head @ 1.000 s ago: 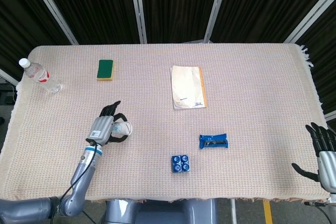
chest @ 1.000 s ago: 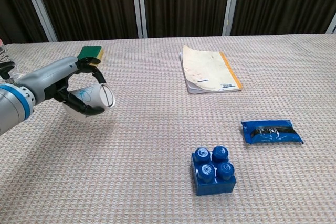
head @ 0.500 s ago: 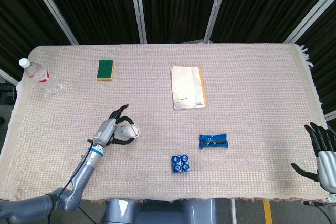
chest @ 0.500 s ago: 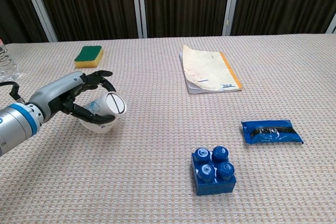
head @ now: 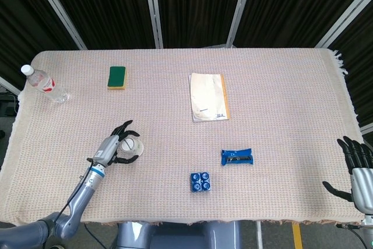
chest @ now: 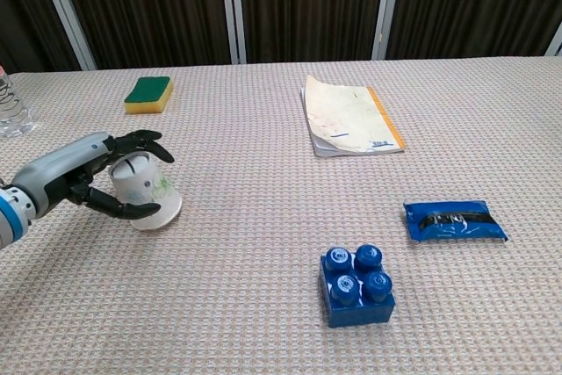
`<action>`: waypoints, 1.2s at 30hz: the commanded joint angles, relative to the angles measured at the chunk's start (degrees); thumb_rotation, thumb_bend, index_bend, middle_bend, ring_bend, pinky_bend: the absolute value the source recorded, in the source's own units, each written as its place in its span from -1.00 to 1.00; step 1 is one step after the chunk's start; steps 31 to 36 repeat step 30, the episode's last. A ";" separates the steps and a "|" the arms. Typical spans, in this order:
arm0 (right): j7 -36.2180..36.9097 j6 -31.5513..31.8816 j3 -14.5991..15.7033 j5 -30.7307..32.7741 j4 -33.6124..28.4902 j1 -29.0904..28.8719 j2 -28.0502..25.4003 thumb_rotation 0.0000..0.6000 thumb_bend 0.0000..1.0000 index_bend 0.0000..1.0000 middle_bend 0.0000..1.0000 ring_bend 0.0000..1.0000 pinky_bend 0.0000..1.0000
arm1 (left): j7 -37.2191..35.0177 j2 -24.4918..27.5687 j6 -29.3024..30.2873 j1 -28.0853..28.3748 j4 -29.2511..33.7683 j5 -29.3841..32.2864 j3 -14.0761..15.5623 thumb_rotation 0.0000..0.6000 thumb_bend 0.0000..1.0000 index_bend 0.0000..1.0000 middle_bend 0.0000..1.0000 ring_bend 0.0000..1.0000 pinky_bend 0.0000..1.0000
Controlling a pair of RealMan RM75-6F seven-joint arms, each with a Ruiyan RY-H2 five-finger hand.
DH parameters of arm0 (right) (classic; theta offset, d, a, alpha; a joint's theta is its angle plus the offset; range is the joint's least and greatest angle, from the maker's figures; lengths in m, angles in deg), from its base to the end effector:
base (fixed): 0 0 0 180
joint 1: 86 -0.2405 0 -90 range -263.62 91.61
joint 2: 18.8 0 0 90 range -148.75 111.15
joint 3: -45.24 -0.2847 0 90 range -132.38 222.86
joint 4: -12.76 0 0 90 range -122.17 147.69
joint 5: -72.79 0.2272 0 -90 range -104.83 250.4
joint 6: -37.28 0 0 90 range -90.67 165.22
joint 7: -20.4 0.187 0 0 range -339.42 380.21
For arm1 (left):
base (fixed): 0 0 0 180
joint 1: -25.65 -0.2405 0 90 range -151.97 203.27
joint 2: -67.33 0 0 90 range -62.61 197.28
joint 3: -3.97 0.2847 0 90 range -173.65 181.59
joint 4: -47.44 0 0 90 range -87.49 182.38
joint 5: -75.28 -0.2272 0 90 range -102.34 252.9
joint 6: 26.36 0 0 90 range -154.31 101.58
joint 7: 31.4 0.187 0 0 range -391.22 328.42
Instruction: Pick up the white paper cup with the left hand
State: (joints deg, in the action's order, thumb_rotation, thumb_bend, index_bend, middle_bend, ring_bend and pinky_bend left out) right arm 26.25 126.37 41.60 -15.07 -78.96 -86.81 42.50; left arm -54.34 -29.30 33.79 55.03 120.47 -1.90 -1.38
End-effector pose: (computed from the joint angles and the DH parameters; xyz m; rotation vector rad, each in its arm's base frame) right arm -0.3516 -0.2061 0.1861 1.3136 -0.8983 0.9582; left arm -0.2382 0.3465 -0.0851 -1.5257 -1.5839 -1.2485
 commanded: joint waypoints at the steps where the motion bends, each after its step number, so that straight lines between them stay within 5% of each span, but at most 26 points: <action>1: -0.10 -0.07 0.03 0.02 -0.02 -0.01 0.02 1.00 -1.00 -1.00 -1.00 -1.00 -1.00 | -0.27 1.13 0.66 -0.68 0.80 -0.86 0.68 1.00 -0.63 -0.80 -1.00 -1.00 -1.00; 4: -0.23 -0.20 0.10 -0.02 -0.08 -0.06 0.04 1.00 -1.00 -1.00 -1.00 -1.00 -1.00 | -0.10 2.12 0.98 -1.08 1.47 -1.38 1.09 1.00 -0.64 -0.99 -1.00 -1.00 -1.00; 9: -0.56 -0.35 0.15 -0.01 -0.13 -0.12 0.08 1.00 -1.00 -1.00 -1.00 -1.00 -1.00 | -0.37 3.49 2.67 -1.94 2.37 -2.32 1.10 1.00 -0.64 -1.00 -1.00 -1.00 -1.00; 12: -0.66 -0.73 0.05 0.37 0.10 -0.27 0.21 1.00 -1.00 -1.00 -1.00 -1.00 -1.00 | 1.73 4.85 8.92 -3.68 2.67 -5.06 0.80 1.00 -0.64 -1.00 -1.00 -1.00 -1.00; 21: -2.61 -0.53 -0.71 1.33 0.97 -0.51 1.28 1.00 -1.00 -1.00 -1.00 -1.00 -1.00 | 29.53 10.40 28.68 -13.10 7.46 -9.64 2.51 1.00 -0.72 -1.00 -1.00 -1.00 -1.00; 27: -3.82 1.08 -1.18 0.89 1.69 -0.31 2.39 1.00 -1.00 -1.00 -1.00 -1.00 -1.00 | 38.02 17.52 30.73 -18.48 18.01 -6.32 4.79 1.00 -0.74 -1.00 -1.00 -1.00 -1.00; 36: -4.04 1.53 -1.24 0.74 2.06 -0.20 2.73 1.00 -1.00 -1.00 -1.00 -1.00 -1.00 | 39.31 19.07 30.40 -19.42 19.57 -5.43 5.13 1.00 -0.74 -1.00 -1.00 -1.00 -1.00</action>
